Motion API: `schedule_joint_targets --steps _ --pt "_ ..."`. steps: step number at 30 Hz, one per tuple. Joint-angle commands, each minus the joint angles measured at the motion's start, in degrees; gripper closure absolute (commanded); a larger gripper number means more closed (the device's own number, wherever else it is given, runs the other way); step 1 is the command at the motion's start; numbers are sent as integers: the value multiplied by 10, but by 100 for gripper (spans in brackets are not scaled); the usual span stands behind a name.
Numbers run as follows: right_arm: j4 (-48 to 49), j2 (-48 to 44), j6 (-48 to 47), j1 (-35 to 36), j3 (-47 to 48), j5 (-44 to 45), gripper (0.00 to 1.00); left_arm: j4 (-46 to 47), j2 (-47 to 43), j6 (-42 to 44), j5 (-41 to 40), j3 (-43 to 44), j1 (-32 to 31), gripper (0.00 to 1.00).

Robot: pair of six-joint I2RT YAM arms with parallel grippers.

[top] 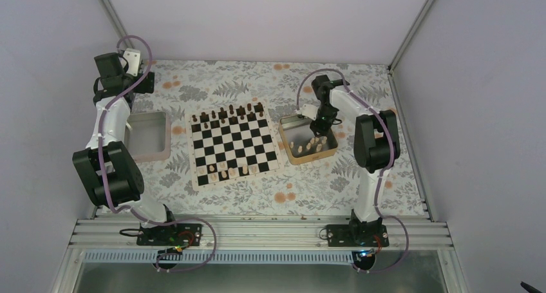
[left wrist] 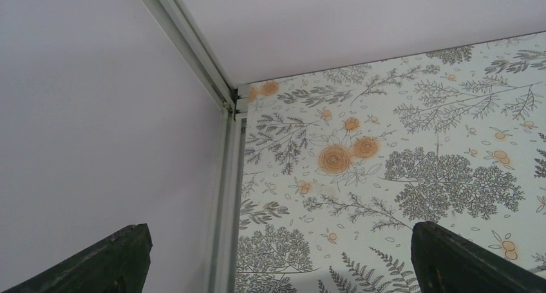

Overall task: Set up the chess pieces on the board
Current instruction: Pick up the chess piece from the storage box.

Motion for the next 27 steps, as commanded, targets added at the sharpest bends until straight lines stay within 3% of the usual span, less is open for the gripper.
schedule_joint_targets --steps 1,27 --pt "-11 -2 4 -5 -13 -19 67 7 -6 1 11 2 5 0" --pt "16 -11 3 -9 17 -13 70 8 0 1 9 0 5 0"
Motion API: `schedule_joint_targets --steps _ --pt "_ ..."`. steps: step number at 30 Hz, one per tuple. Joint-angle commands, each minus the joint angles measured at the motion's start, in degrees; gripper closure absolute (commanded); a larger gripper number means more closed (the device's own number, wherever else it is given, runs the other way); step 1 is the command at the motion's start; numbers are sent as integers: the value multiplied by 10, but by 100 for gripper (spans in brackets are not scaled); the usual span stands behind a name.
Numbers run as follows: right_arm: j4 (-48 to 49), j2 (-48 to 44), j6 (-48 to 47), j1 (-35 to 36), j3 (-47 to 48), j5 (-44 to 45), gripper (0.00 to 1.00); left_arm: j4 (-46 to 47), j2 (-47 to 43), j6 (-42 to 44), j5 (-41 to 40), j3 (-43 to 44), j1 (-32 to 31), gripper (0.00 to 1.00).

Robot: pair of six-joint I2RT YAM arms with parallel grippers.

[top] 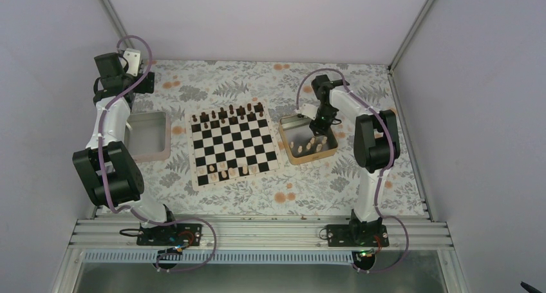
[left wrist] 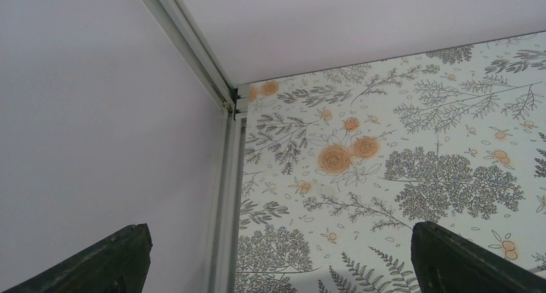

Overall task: Set up the chess pieces on the board
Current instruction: Pick up the chess piece from the storage box.

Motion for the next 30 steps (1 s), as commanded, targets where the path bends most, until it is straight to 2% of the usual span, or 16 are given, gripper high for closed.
schedule_joint_targets --steps 1,11,15,30 --pt "10 -8 0 -9 27 1 71 8 -1 1 8 -1 5 0" --pt "9 -3 -3 -15 46 8 72 8 -2 1 9 -3 5 0" --pt "-20 -10 -10 -17 59 -18 72 7 -1 2 10 -3 5 0" --pt "-8 -23 -3 -14 -4 -17 70 5 -7 -1 14 -1 5 0"
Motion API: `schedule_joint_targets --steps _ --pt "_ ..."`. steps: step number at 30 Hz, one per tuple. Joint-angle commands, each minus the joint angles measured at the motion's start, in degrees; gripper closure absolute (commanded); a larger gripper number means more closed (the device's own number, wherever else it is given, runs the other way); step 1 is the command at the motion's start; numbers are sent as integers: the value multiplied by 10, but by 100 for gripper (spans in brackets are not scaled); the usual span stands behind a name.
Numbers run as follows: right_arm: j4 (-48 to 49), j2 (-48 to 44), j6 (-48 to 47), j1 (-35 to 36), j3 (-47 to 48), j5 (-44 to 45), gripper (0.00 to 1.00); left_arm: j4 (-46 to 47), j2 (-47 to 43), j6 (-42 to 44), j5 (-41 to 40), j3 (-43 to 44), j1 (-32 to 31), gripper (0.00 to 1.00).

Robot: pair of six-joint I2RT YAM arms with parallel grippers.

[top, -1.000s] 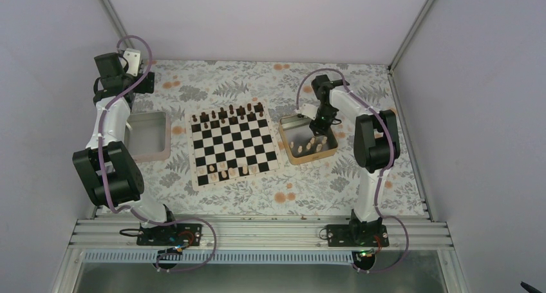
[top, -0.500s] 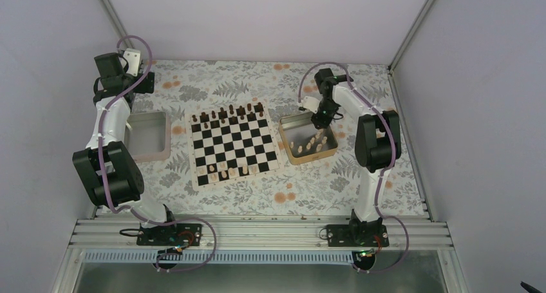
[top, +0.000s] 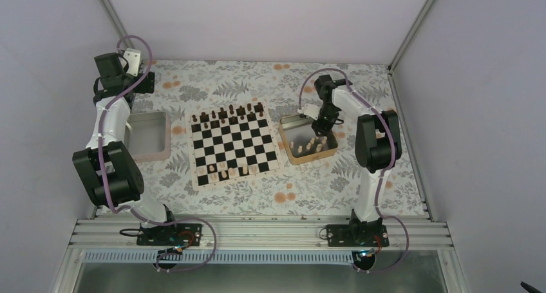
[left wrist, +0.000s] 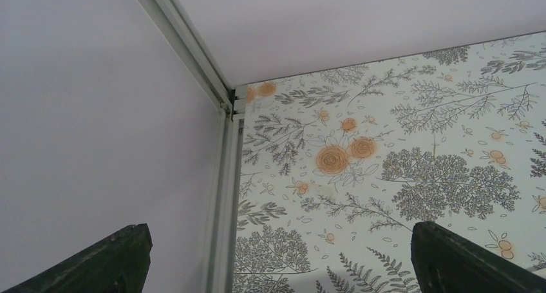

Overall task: Set up the chess pieces on the board
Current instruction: Pick up the chess piece from the storage box.

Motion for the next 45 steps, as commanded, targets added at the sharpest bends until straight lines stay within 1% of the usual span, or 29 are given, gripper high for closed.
schedule_joint_targets --steps 1,7,11,22,25,31,34,37,41,45 --pt "13 -19 -2 -3 -14 -10 69 5 -8 -1 10 -1 5 0" --pt "21 -8 -2 -2 -14 -17 69 6 -12 -1 8 -3 5 0" --pt "27 -5 -3 -2 -14 -19 71 5 -12 -1 11 -3 5 0" --pt "33 -10 1 -1 -16 -9 88 8 -18 -3 22 -10 5 0" --pt "19 -22 2 0 3 -10 92 8 -18 -5 26 -10 5 0" --pt "-36 -41 1 18 75 -9 93 9 -25 -7 33 -9 5 0" --pt "-63 -39 0 44 122 -11 93 8 -28 -9 36 -8 5 0" --pt "-84 -26 3 86 176 -17 93 3 -28 -11 31 -2 5 0" --pt "-101 7 6 165 250 -31 93 -9 -23 -15 19 12 5 0" --pt "-96 54 6 260 324 -49 92 -10 -34 -15 17 14 5 0"
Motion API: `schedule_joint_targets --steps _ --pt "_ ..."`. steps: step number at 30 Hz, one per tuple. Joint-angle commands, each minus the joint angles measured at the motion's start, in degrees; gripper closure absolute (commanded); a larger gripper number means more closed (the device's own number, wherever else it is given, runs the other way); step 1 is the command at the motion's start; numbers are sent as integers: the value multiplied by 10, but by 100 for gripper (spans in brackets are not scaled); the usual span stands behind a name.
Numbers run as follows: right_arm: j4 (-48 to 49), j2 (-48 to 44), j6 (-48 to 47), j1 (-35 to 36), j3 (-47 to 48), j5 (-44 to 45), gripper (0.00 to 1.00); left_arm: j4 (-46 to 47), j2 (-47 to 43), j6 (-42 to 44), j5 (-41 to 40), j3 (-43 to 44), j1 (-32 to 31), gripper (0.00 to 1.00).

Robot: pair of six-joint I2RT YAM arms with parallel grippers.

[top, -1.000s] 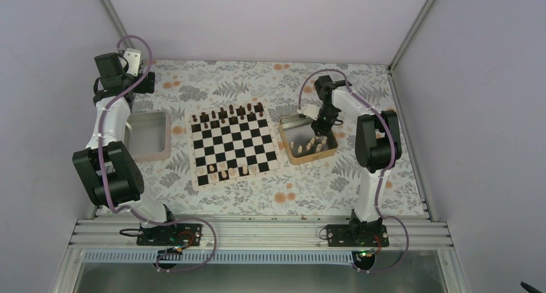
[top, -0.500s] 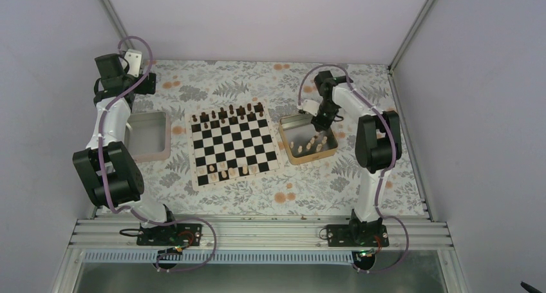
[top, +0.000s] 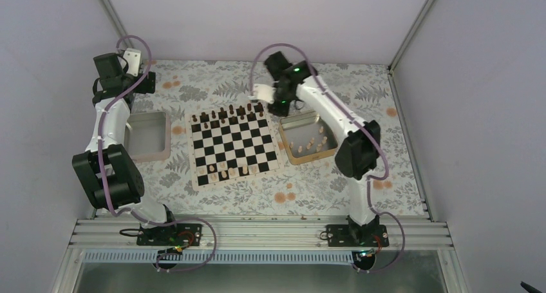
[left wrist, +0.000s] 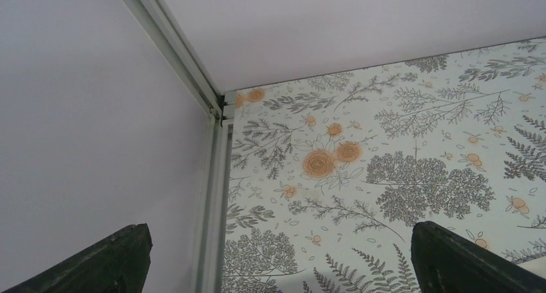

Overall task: Set up the chess pieces on the board
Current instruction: Place the chess piece on the chessboard.

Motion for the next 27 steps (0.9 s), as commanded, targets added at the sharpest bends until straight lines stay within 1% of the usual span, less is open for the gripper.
schedule_joint_targets --steps 1,7,13,21,27 --pt "-18 59 1 95 69 -34 92 -6 -22 -9 -7 21 5 0" --pt "16 123 -8 211 141 -49 91 -16 -26 -13 -6 26 5 0" --pt "62 152 -18 292 147 -70 90 -12 -34 -14 2 21 4 0" --pt "79 191 -24 337 150 -91 90 -10 -42 -17 21 17 4 0" --pt "97 210 -18 343 146 -100 90 -10 -47 -18 29 16 4 0"
